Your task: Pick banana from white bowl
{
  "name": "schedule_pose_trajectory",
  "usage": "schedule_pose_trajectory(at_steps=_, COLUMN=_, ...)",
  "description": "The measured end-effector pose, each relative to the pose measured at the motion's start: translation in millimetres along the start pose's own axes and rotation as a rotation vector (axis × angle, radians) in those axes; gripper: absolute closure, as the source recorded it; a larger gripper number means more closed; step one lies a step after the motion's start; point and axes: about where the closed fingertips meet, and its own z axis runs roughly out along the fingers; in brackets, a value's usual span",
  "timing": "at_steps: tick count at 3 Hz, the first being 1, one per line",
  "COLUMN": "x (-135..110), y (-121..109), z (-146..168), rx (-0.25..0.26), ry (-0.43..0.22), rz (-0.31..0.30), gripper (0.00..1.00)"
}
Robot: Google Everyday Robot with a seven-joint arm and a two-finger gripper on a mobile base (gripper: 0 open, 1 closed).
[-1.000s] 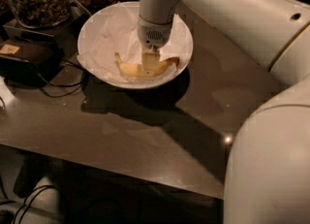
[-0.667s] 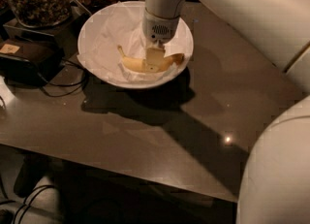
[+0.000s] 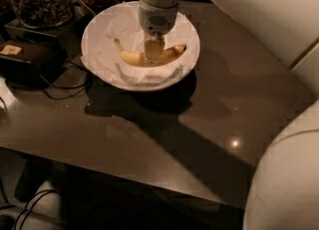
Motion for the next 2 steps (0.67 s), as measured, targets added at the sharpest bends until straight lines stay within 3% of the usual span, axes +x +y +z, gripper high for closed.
schedule_pose_trajectory(at_steps=1, x=-0.3, y=-2.0, z=0.9, rx=0.008, ry=-0.002, rz=0.000, gripper=1.00)
schedule_pose_trajectory(at_steps=2, x=3.9, y=9.0, z=-17.9, rx=0.029, ry=-0.028, rz=0.009, gripper=1.00)
